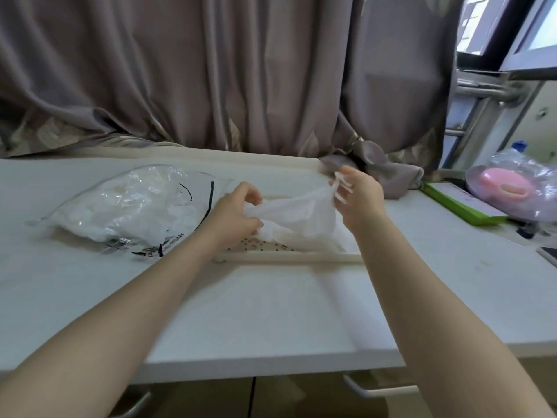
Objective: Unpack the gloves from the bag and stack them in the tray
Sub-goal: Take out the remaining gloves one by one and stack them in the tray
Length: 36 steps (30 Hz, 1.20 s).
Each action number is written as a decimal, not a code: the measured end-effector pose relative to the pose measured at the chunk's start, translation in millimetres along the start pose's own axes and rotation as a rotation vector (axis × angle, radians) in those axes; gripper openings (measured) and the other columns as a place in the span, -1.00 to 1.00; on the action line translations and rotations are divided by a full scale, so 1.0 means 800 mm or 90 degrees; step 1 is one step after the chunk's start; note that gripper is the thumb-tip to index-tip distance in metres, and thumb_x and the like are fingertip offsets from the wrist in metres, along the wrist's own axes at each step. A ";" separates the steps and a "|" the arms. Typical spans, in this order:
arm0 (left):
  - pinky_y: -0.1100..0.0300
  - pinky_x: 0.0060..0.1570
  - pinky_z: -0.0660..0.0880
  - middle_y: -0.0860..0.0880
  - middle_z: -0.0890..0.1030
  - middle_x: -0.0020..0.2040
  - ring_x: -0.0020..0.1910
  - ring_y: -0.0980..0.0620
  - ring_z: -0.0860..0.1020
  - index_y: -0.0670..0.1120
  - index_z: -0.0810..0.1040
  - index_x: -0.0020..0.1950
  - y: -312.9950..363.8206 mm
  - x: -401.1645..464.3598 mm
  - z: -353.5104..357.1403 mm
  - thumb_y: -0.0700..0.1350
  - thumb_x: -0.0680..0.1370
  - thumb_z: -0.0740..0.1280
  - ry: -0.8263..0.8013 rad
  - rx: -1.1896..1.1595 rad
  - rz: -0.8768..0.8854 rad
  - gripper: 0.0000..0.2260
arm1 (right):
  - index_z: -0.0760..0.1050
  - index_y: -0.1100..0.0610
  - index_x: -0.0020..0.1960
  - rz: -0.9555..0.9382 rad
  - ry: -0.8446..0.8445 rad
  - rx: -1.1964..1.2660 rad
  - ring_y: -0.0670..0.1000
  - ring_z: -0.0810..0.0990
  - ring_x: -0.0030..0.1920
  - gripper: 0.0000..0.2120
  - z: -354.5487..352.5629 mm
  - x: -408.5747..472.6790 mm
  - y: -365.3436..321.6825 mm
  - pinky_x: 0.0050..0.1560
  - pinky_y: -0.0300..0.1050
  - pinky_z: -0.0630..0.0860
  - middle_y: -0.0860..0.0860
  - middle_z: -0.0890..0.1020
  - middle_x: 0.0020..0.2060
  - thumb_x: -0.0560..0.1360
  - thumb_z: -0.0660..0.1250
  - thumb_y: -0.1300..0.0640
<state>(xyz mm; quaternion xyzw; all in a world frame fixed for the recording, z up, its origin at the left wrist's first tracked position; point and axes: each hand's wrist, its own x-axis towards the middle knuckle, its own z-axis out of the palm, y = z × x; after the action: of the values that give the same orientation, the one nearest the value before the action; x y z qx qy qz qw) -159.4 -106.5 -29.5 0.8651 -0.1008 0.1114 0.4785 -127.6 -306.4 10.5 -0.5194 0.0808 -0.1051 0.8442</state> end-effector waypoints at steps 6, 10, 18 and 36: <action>0.17 -0.33 0.44 -0.10 0.57 -0.32 -0.38 0.04 0.57 -0.08 0.54 -0.19 0.038 0.011 -0.009 -0.25 0.38 0.32 -0.038 -0.027 0.026 -0.92 | 0.64 0.08 -0.12 -0.427 -0.002 -0.590 -0.04 0.44 0.18 -0.91 -0.020 0.012 0.004 0.13 -0.04 0.50 0.05 0.47 0.14 0.41 0.38 0.11; 0.27 -0.41 0.40 0.00 0.52 -0.39 -0.46 0.11 0.46 -0.08 0.52 -0.23 0.063 0.022 -0.002 -0.22 0.45 0.34 -0.028 -0.065 0.062 -0.92 | 0.54 0.12 0.02 -0.408 -0.414 -0.664 -0.07 0.58 -0.06 -0.78 -0.005 -0.028 0.007 -0.06 -0.19 0.53 -0.09 0.60 -0.10 0.44 0.42 0.05; 0.35 -0.58 0.18 -0.01 0.31 -0.47 -0.57 0.15 0.21 -0.09 0.51 -0.29 0.062 0.030 -0.004 -0.12 0.60 0.23 0.001 -0.147 0.027 -0.74 | 0.46 0.31 -0.21 -0.352 -0.296 -0.760 -0.02 0.38 -0.36 -0.83 -0.034 -0.004 0.010 -0.32 -0.12 0.26 0.11 0.50 -0.38 0.52 0.17 0.27; 0.35 -0.37 0.46 -0.01 0.48 -0.28 -0.35 0.11 0.43 -0.12 0.53 -0.08 0.048 0.075 0.013 -0.17 0.61 0.18 -0.049 -0.388 -0.165 -0.84 | 0.53 0.12 -0.20 -0.007 -0.212 -0.374 -0.05 0.51 -0.32 -0.85 -0.070 0.061 -0.037 -0.11 -0.16 0.57 0.02 0.50 -0.30 0.54 0.30 0.15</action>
<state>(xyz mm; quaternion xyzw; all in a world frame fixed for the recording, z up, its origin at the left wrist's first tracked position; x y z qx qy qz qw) -111.7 -139.7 13.7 0.6916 -0.0365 -0.0185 0.7211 -97.2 -380.1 10.6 -0.7510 -0.0343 0.0043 0.6594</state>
